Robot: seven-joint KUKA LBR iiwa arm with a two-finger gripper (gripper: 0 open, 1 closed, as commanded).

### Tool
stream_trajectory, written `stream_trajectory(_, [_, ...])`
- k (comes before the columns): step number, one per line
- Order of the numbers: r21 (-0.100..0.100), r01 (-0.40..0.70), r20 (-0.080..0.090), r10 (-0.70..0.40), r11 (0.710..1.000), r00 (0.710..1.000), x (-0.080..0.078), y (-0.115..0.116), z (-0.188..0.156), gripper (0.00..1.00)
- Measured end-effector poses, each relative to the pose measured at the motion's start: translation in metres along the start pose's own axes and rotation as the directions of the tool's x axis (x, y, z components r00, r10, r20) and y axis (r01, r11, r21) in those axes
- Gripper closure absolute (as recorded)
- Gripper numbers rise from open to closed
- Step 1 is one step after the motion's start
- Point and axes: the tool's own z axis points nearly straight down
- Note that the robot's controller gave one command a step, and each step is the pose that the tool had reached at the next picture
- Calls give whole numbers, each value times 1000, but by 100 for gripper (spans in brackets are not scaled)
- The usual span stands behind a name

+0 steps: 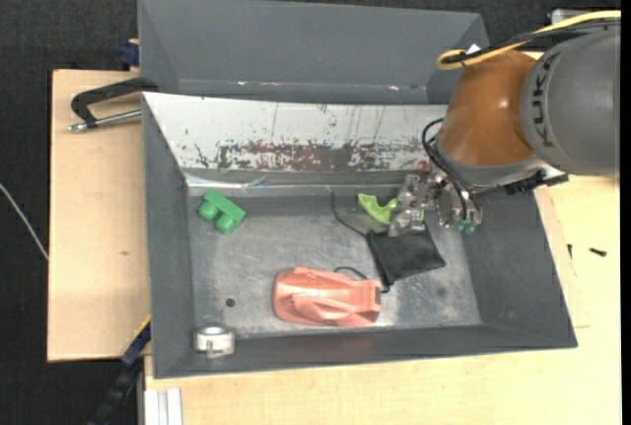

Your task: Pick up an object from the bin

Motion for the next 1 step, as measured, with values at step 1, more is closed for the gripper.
stream_trajectory(1, [1,-1,-7,1,1000,1000,2,0,3,0])
